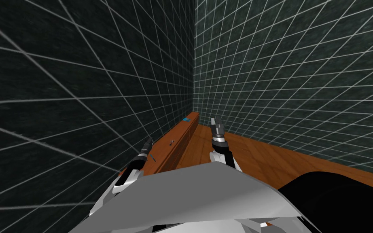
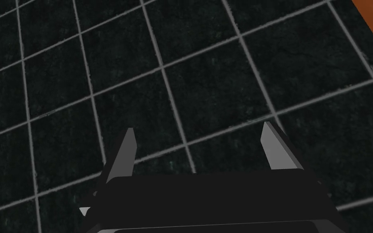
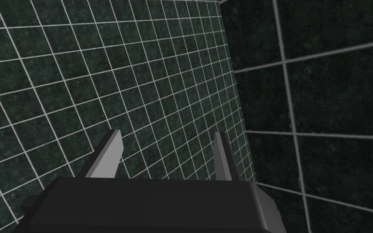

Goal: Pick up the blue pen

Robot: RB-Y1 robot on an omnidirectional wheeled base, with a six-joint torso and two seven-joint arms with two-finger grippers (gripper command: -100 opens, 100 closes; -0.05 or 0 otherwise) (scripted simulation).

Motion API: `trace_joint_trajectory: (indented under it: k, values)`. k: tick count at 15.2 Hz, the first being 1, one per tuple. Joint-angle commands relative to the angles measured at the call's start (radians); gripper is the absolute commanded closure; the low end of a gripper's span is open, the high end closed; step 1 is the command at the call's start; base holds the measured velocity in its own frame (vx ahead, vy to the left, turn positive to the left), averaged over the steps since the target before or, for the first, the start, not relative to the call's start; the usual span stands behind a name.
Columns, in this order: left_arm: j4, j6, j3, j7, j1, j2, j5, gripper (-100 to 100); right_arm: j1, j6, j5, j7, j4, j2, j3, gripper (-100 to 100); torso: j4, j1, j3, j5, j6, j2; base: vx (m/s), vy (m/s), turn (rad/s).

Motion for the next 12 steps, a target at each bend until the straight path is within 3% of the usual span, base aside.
trace_joint_trajectory:
  k: [1, 2, 4, 5, 6, 7, 10, 11, 12]
  values:
    - [0.043, 0.036, 0.004, -0.023, -0.011, 0.017, 0.024, -100, 0.0, 0.0, 0.0, 0.0, 0.0, 0.0, 0.0, 0, 0.0, 0.0, 0.0, 0.0, 0.0, 0.0, -0.006, 0.022, -0.201]
    - [0.075, 0.063, 0.007, -0.053, -0.024, 0.04, 0.057, -100, 0.0, 0.0, 0.0, 0.0, 0.0, 0.0, 0.0, 0, 0.0, 0.0, 0.0, 0.0, 0.0, 0.0, -0.008, 0.025, -0.293]
    - [0.098, 0.074, 0.007, -0.053, -0.024, 0.04, 0.057, -100, 0.0, 0.0, 0.0, 0.0, 0.0, 0.0, 0.0, 0, 0.0, 0.001, 0.0, 0.0, 0.0, 0.0, -0.01, 0.03, -0.148]
    - [0.146, 0.104, 0.011, -0.084, -0.037, 0.061, 0.091, -100, 0.0, 0.0, 0.0, 0.0, 0.0, 0.0, 0.0, 0, 0.0, 0.001, 0.0, 0.0, -0.001, 0.0, -0.011, 0.021, -0.214]
    - [0.155, 0.113, 0.011, -0.084, -0.037, 0.061, 0.091, -100, 0.0, 0.0, 0.0, 0.0, 0.0, 0.0, 0.0, 0, 0.0, 0.001, 0.0, 0.0, 0.0, 0.0, -0.011, 0.025, -0.206]
    - [0.188, 0.14, 0.014, -0.115, -0.05, 0.082, 0.125, -100, 0.0, 0.0, 0.0, 0.0, 0.0, 0.0, 0.0, 0, 0.0, 0.001, 0.0, 0.0, 0.0, 0.0, -0.011, 0.03, -0.271]
    - [0.213, 0.153, 0.014, -0.115, -0.05, 0.082, 0.125, -100, 0.0, 0.0, 0.0, 0.0, 0.0, 0.0, 0.0, 0, 0.0, 0.001, 0.0, 0.0, -0.001, 0.0, -0.005, 0.025, -0.1]
    - [0.243, 0.194, 0.018, -0.147, -0.064, 0.102, 0.16, -100, 0.0, 0.0, 0.0, 0.0, 0.0, 0.0, 0.0, 0, 0.0, 0.0, 0.0, 0.0, -0.001, 0.0, -0.001, 0.01, -0.168]
    - [0.258, 0.194, 0.018, -0.147, -0.064, 0.102, 0.16, -100, 0.0, 0.0, 0.0, 0.0, 0.0, 0.0, 0.0, 0, 0.0, 0.0, 0.0, 0.0, 0.0, -0.001, -0.005, 0.019, -0.235]
